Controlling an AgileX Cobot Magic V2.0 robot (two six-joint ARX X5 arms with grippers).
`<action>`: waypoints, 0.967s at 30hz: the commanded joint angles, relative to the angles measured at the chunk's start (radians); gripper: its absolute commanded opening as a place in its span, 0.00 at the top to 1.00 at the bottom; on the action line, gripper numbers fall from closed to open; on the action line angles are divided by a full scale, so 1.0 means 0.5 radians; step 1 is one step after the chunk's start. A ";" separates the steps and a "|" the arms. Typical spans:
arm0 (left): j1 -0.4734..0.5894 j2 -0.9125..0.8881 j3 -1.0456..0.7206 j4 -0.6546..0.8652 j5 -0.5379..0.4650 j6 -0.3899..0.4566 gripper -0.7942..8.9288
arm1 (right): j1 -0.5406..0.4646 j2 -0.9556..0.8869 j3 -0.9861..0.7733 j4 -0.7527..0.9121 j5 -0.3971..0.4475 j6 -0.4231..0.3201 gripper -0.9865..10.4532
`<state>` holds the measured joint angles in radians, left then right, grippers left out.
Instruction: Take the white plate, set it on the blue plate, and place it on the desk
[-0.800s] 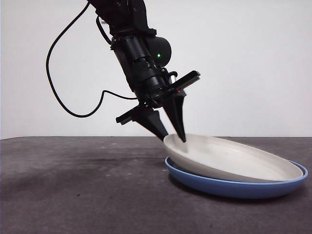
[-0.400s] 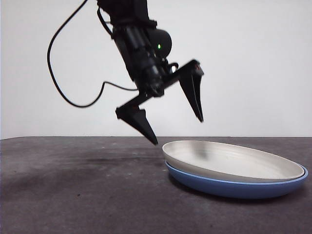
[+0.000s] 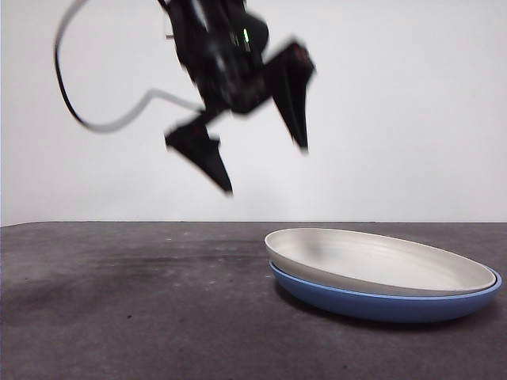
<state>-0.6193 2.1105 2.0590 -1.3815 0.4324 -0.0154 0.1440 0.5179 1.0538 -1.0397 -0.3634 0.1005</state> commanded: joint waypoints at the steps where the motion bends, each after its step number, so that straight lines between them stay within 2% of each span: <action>1: -0.009 -0.208 0.051 -0.078 0.003 0.053 0.27 | 0.009 0.004 0.032 0.014 -0.005 -0.016 0.36; 13: -0.020 -1.078 0.050 -0.127 -0.024 0.006 0.27 | 0.164 0.005 0.032 0.013 -0.005 -0.007 0.36; 16: -0.027 -1.274 0.037 -0.133 -0.107 -0.014 0.27 | 0.184 0.005 0.032 0.011 -0.003 0.014 0.36; 19: -0.052 -1.472 0.011 -0.133 -0.235 -0.016 0.27 | 0.184 0.008 0.032 0.005 -0.004 0.098 0.36; 22: -0.061 -1.669 -0.057 -0.132 -0.328 -0.022 0.27 | 0.184 0.034 0.029 -0.005 -0.003 0.105 0.36; 29: -0.060 -2.183 -0.532 -0.106 -0.536 -0.063 0.27 | 0.182 0.201 0.024 -0.064 -0.006 0.107 0.36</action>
<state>-0.6418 1.0370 1.8153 -1.4128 0.1776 -0.0280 0.2310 0.6022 1.0538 -1.0706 -0.3641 0.1410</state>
